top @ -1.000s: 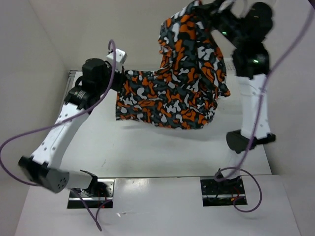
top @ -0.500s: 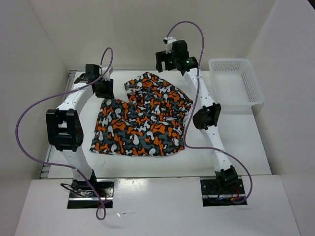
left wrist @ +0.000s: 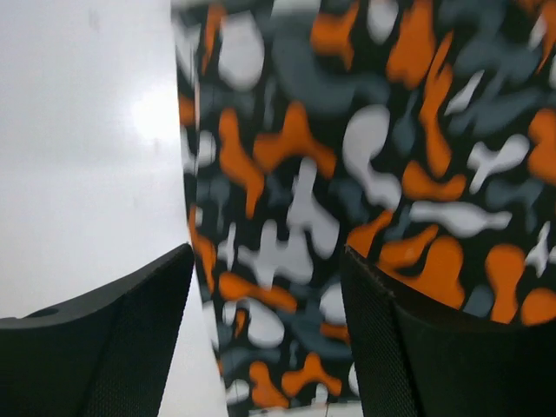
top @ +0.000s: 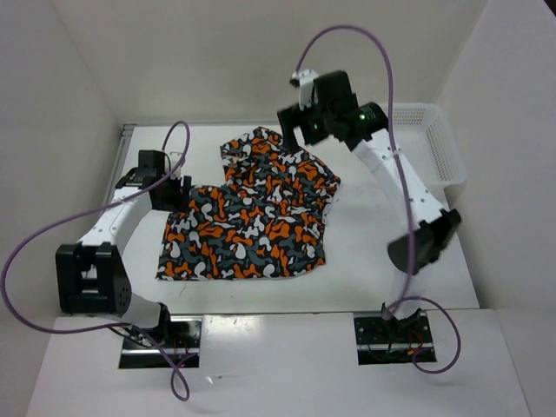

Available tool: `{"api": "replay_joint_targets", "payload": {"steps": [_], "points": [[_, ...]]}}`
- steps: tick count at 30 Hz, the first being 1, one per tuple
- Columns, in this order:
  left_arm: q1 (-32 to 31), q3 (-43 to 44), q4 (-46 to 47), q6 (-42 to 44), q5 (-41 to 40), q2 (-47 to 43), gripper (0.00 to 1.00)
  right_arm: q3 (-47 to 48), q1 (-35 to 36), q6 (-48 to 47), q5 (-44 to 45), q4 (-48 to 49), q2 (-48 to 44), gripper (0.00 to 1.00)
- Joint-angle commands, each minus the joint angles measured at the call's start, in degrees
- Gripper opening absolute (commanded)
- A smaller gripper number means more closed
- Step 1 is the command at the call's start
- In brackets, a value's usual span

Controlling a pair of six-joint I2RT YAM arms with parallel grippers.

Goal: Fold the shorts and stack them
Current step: Move the shorts to the center of the board, then flatten the shorts out

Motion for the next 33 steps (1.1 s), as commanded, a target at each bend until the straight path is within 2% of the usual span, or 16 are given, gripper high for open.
{"api": "replay_joint_targets", "payload": {"steps": [1,2,3,5,9,12,13,18,19,21,27,32,33], "points": [[1.1,-10.2,0.9,0.2,-3.8,-10.2,0.77,-29.5,4.8,-1.9,8.3,1.3,-16.9,0.99],[1.1,-12.1,1.4,0.2,-3.8,-11.1,0.77,-44.7,7.0,-2.6,9.9,3.3,-26.1,0.99],[1.1,-13.6,1.4,0.2,-3.8,-11.6,0.77,-49.7,7.0,-2.6,9.9,4.8,-28.6,0.99],[1.1,-14.5,0.0,0.2,-4.4,-11.6,0.77,-57.1,7.0,-1.5,8.2,5.4,-29.5,0.99],[1.1,-17.2,-5.0,0.2,-6.3,-10.1,0.74,-65.8,7.0,-6.3,1.5,8.4,-29.0,0.99],[1.1,-23.6,-2.5,0.2,-10.9,-14.4,0.74,-74.6,8.6,-9.6,2.6,11.1,-32.2,0.99],[1.1,-25.2,-2.5,0.2,-10.9,-18.5,0.74,-78.1,9.2,-10.8,3.2,11.1,-33.1,0.97],[-2.8,-35.0,0.0,0.2,-9.8,-38.0,0.79,-82.0,15.9,-15.6,5.4,17.7,-34.7,0.97],[-3.7,-39.2,1.1,0.2,-10.3,-44.8,0.84,-82.8,16.0,-15.6,5.4,18.3,-33.4,0.97],[-5.8,-42.4,0.5,0.2,-11.9,-50.4,0.84,-83.4,16.0,-17.7,3.2,19.0,-32.2,0.97],[-7.1,-50.6,2.1,0.2,-15.4,-51.9,0.84,-88.1,17.3,-22.3,6.0,21.8,-29.3,0.97],[-7.1,-51.4,0.9,0.2,-13.2,-49.5,0.84,-90.0,17.3,-26.7,9.3,23.2,-26.3,0.97],[-7.1,-52.0,1.8,0.2,-13.2,-48.9,0.84,-90.5,17.3,-26.7,9.3,24.4,-26.3,0.93]]}}
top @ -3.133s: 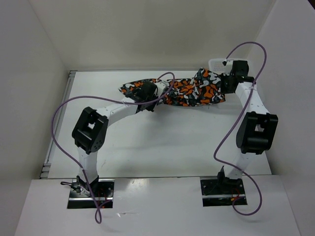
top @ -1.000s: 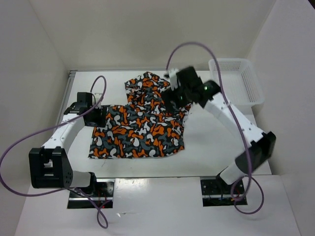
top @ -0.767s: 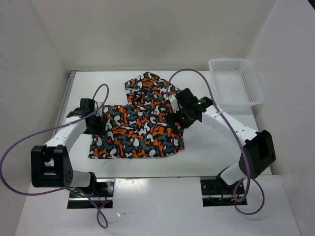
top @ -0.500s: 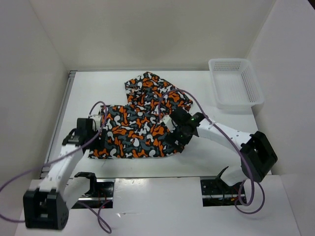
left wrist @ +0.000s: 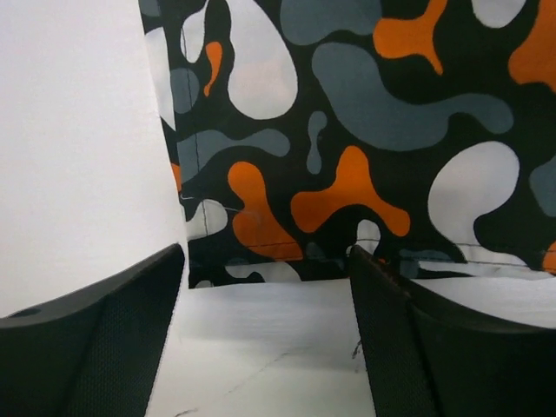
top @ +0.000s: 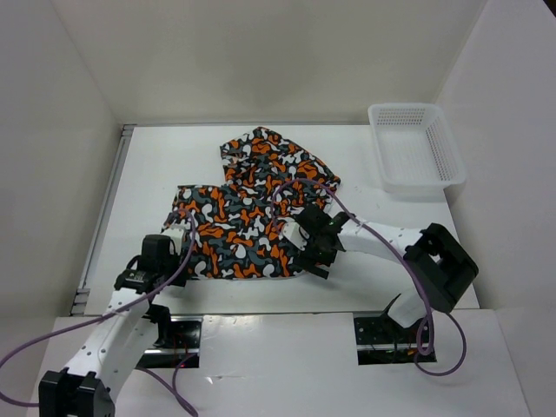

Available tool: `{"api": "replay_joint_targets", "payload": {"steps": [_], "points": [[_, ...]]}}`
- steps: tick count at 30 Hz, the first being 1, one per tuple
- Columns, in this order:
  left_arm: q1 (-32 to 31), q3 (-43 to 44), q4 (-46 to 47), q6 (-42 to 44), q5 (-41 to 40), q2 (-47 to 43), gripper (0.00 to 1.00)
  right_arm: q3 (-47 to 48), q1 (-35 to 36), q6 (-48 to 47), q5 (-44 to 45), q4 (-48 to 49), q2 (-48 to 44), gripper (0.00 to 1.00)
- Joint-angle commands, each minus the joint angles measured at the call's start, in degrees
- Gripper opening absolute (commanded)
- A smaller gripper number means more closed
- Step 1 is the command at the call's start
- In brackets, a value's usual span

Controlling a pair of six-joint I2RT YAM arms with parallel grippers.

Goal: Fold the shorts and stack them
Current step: Flatten the shorts out

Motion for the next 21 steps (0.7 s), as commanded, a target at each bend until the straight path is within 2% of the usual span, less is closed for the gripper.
{"api": "replay_joint_targets", "payload": {"steps": [1,3,4,5,7,8,11,12,15,16,17,18,19,20,21], "points": [[-0.3,-2.9,2.5,0.2,-0.2,3.1,0.8,-0.6,0.6,-2.6,2.0,5.1,1.0,0.89],[-0.3,-2.9,3.3,0.2,-0.2,5.4,0.71,-0.6,0.6,-2.5,2.0,5.8,1.5,0.69],[-0.3,-2.1,3.9,0.2,-0.2,8.4,0.61,-0.6,0.6,-2.5,2.6,5.8,1.5,0.59],[-0.3,-1.4,3.9,0.2,-0.2,10.1,0.54,-1.2,0.6,-3.2,2.6,5.8,1.5,0.39],[-0.3,1.4,1.3,0.2,1.8,15.5,0.4,-2.6,0.6,-5.5,3.7,5.2,1.0,0.16],[-0.3,6.5,-3.5,0.2,3.6,17.2,0.28,-3.2,0.6,-6.4,5.1,4.3,0.0,0.0],[-0.8,15.0,-10.4,0.2,10.3,23.1,0.25,-5.7,0.6,-12.0,7.1,-1.6,-4.4,0.0],[-0.8,19.2,-11.8,0.2,11.2,24.8,0.36,-7.7,0.6,-13.1,7.8,-4.7,-6.0,0.0],[-0.8,23.2,-14.1,0.2,14.1,24.2,0.51,-11.3,0.6,-16.2,11.9,-6.2,-15.1,0.0],[-0.8,25.1,-14.1,0.2,16.7,23.4,0.65,-11.4,0.6,-17.5,11.9,-7.0,-17.5,0.09],[-0.8,26.2,-13.6,0.2,18.6,22.8,0.73,-11.4,0.6,-18.0,11.9,-7.0,-21.6,0.27],[-0.8,27.6,-12.7,0.2,20.7,21.7,0.84,-10.0,0.6,-18.0,12.4,-7.0,-23.2,0.64],[-0.8,29.0,-11.3,0.2,22.9,21.7,0.96,-8.9,0.6,-17.4,12.4,-7.5,-24.5,0.75],[-0.8,32.1,-7.1,0.2,26.9,21.7,1.0,-7.6,0.6,-16.6,12.4,-7.5,-26.0,0.82],[-0.8,34.0,-4.8,0.2,28.8,24.0,1.0,-4.5,0.6,-14.8,12.4,-7.5,-26.0,0.92]]}}
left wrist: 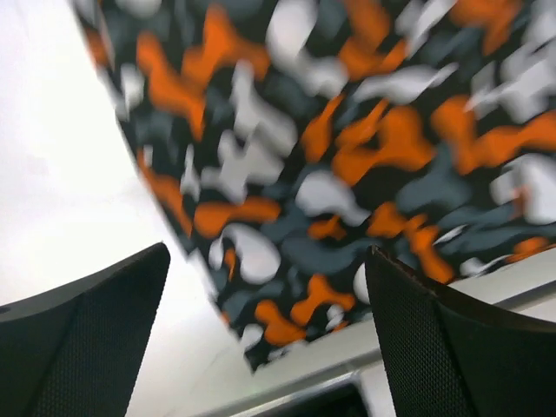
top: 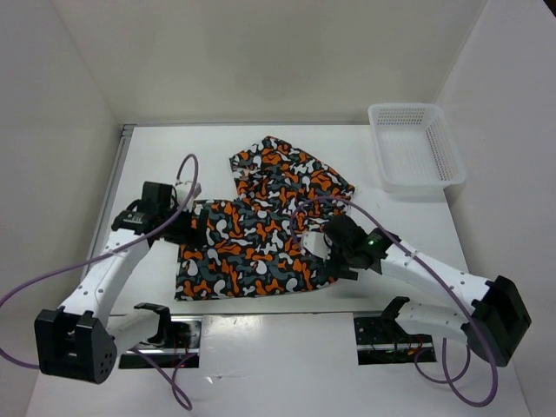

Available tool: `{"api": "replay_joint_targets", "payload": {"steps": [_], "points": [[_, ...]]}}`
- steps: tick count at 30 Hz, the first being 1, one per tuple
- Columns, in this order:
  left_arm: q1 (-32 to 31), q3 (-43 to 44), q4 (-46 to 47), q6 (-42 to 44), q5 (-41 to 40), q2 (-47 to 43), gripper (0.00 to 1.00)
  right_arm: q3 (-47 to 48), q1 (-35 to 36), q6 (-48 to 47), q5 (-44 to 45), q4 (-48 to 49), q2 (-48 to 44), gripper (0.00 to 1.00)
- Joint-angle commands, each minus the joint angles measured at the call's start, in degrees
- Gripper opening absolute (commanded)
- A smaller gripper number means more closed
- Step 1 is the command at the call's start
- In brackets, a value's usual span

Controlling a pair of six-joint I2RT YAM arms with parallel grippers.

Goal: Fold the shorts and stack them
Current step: Flatten the shorts out

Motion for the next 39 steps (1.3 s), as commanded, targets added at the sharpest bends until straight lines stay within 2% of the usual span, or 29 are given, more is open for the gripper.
{"api": "replay_joint_targets", "payload": {"steps": [1,2,3,4,5,6,7,8,11,13,17,21,23,25,26,29,30,37,39], "points": [[-0.2,8.2,7.7,0.1,11.6,3.1,1.0,7.8,0.4,1.1,2.2,0.6,-2.5,0.94],[-1.9,10.9,10.6,0.1,12.5,6.0,1.0,9.7,0.4,2.1,2.2,1.1,-2.5,0.94],[-2.9,17.8,11.3,0.1,12.5,13.9,1.0,13.4,0.4,3.8,1.5,2.0,-0.8,0.94],[-3.8,21.8,11.3,0.1,12.5,18.5,1.0,15.3,-0.5,4.7,0.8,3.0,0.1,0.94],[-5.5,25.9,10.3,0.1,11.6,27.5,1.0,19.0,-1.3,5.6,0.0,5.2,1.2,0.94],[-6.5,29.8,9.8,0.1,10.5,31.8,1.0,20.7,-2.8,7.8,-1.1,6.6,4.3,0.94],[-7.4,37.5,8.4,0.1,9.6,35.7,1.0,22.4,-3.6,9.1,-2.4,7.7,6.4,0.94],[-8.2,40.4,8.4,0.1,9.0,41.6,1.0,24.3,-4.3,10.4,-3.2,8.4,8.7,0.94],[-11.4,45.5,11.3,0.1,6.5,47.9,1.0,33.5,-10.0,16.8,-6.1,9.7,20.4,0.92],[-14.2,45.5,15.8,0.1,1.8,50.5,1.0,36.4,-15.0,20.7,-7.3,11.1,28.0,0.88],[-16.2,46.8,20.7,0.1,-3.5,54.2,0.99,41.8,-19.4,25.4,-6.5,14.8,35.3,0.81],[-16.8,46.8,23.7,0.1,-7.4,57.5,0.8,43.1,-21.5,27.5,-5.1,16.4,41.7,0.72],[-16.8,46.8,24.5,0.1,-8.9,59.0,0.63,41.7,-21.5,27.5,-3.1,17.3,44.7,0.68],[-16.8,46.1,25.8,0.1,-10.9,59.6,0.44,41.2,-21.5,27.5,-2.6,17.8,46.1,0.59],[-16.8,44.5,26.5,0.1,-11.6,59.6,0.28,41.2,-21.5,27.5,-2.1,17.8,47.2,0.57],[-15.5,42.9,26.5,0.1,-11.3,59.0,0.1,41.2,-21.5,27.0,-0.3,17.8,49.6,0.47],[-15.5,42.4,26.5,0.1,-11.3,59.0,0.0,41.2,-21.5,26.4,0.2,17.8,50.2,0.44],[-9.9,37.3,22.7,0.1,-11.3,52.2,0.0,43.6,-21.5,25.2,2.2,18.4,52.8,0.4],[-6.4,36.7,19.3,0.1,-9.8,48.8,0.0,44.2,-21.5,25.2,2.2,18.4,52.8,0.38]]}}
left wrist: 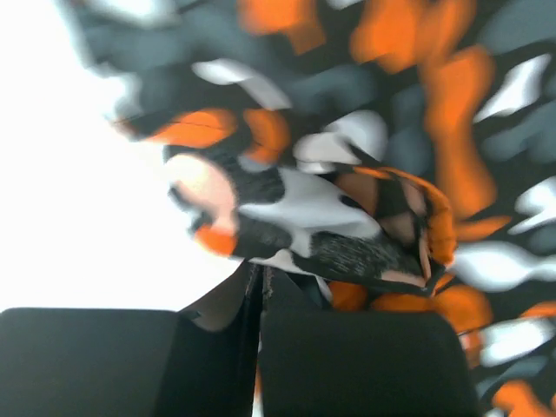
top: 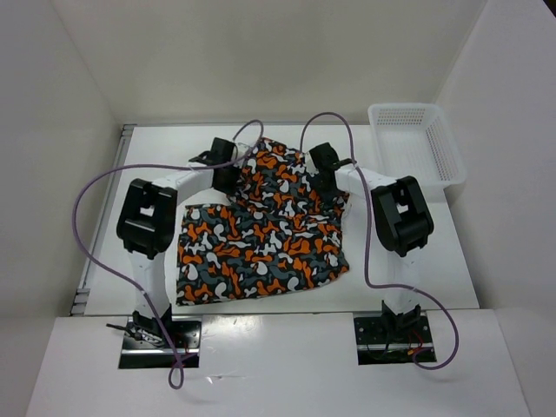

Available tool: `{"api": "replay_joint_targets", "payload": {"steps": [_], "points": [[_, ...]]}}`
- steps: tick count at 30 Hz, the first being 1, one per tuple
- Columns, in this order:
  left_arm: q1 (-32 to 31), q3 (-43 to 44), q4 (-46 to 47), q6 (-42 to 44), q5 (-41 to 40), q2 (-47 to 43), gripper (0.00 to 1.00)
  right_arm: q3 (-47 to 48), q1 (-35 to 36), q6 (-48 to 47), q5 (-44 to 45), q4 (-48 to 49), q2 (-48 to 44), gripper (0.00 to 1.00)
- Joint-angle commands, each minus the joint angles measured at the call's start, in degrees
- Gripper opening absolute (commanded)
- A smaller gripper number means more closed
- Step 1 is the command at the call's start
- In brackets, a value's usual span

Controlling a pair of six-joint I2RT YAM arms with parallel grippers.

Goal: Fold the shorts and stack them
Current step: Flatten the shorts out, then fold the shorts

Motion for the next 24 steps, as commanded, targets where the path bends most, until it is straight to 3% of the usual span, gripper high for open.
{"api": "replay_joint_targets", "payload": {"steps": [1,3,6,7,10,13,14,15,21,24], "points": [[5.9,-1.0,-5.2,0.2,1.1,-7.9,0.0,2.6,0.3,-0.3,1.8,2.2,1.3,0.37],[10.1,-1.0,-9.9,0.2,5.4,-11.5,0.01,2.6,0.3,-1.0,1.8,2.2,1.3,0.36],[15.0,-4.8,-15.3,0.2,11.6,-16.0,0.14,2.1,0.3,-1.5,1.8,2.2,1.8,0.36],[15.8,-7.8,-17.6,0.2,12.3,-16.8,0.2,2.1,0.3,-1.5,1.8,2.2,1.8,0.35],[18.1,-13.1,-18.2,0.2,9.1,-18.6,0.21,3.5,0.9,-2.1,1.3,2.2,2.4,0.35],[19.6,-15.1,-20.8,0.2,11.0,-19.1,0.3,6.9,0.9,-2.1,0.7,0.9,2.4,0.46],[19.6,-14.6,-21.7,0.2,12.6,-19.1,0.4,7.8,0.9,-2.1,-0.6,0.9,2.4,0.5],[19.6,-12.6,-23.2,0.2,15.4,-19.1,0.57,10.0,0.9,-2.1,-1.2,0.1,2.4,0.56],[19.6,-0.8,-18.6,0.2,17.5,-15.6,0.74,16.2,0.9,2.5,0.8,-0.4,-3.3,0.79],[19.6,6.2,-16.5,0.2,13.8,-8.9,0.76,17.0,-0.6,5.2,0.2,-2.0,-3.4,0.83]]}}
